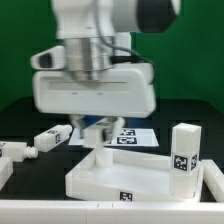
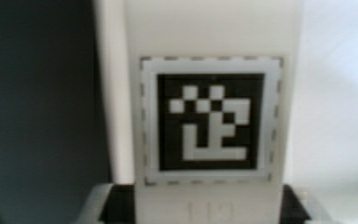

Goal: Assemble desk

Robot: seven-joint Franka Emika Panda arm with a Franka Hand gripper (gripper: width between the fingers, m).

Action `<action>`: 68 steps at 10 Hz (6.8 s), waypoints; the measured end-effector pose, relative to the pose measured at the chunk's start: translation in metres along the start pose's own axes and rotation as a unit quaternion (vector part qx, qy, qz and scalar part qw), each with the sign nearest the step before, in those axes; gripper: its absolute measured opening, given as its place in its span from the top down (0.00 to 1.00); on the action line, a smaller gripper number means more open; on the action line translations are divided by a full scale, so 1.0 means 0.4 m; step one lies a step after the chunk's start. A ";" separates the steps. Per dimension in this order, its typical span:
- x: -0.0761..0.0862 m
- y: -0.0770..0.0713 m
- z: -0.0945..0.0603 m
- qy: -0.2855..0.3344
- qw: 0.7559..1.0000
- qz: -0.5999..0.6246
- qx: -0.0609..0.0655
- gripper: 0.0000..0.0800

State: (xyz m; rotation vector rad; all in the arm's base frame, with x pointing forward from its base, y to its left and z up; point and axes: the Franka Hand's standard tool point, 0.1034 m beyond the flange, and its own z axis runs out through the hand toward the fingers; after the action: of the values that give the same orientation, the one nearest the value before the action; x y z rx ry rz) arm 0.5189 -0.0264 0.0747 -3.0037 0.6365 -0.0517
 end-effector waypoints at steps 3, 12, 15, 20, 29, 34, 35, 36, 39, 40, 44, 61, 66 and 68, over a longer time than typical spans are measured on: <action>-0.105 -0.060 0.018 0.004 1.000 -0.008 -0.005 0.64; -0.280 -0.102 0.107 0.038 0.999 -0.016 -0.024 0.64; -0.281 -0.101 0.108 0.037 0.999 -0.016 -0.024 0.43; -0.260 -0.099 0.098 0.001 1.000 -0.015 -0.025 0.19; -0.217 -0.074 0.078 -0.346 0.930 0.119 0.012 0.19; -0.233 -0.073 0.081 -0.432 0.894 0.123 0.005 0.19; -0.232 -0.073 0.089 -0.442 0.885 0.143 0.016 0.19; -0.225 -0.063 0.108 -0.447 0.880 0.159 0.022 0.19; -0.223 -0.059 0.115 -0.447 0.879 0.164 0.018 0.19; -0.226 -0.061 0.116 -0.448 0.878 0.168 0.020 0.19; -0.278 -0.086 0.161 -0.450 0.870 0.199 0.024 0.19; -0.048 -0.051 -0.145 -0.215 0.963 0.144 0.079 0.64; 0.042 -0.055 -0.212 -0.032 0.989 0.125 0.078 0.64; 0.097 -0.026 -0.206 0.047 0.993 0.087 0.066 0.64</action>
Offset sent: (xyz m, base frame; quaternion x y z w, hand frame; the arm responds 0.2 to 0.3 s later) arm 0.0000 0.0000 0.0000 0.0000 0.0000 0.0000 1.0000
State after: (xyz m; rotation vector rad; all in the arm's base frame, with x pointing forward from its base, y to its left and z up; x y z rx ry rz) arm 0.5546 -0.0376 0.1585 -2.8203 0.8649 -0.2176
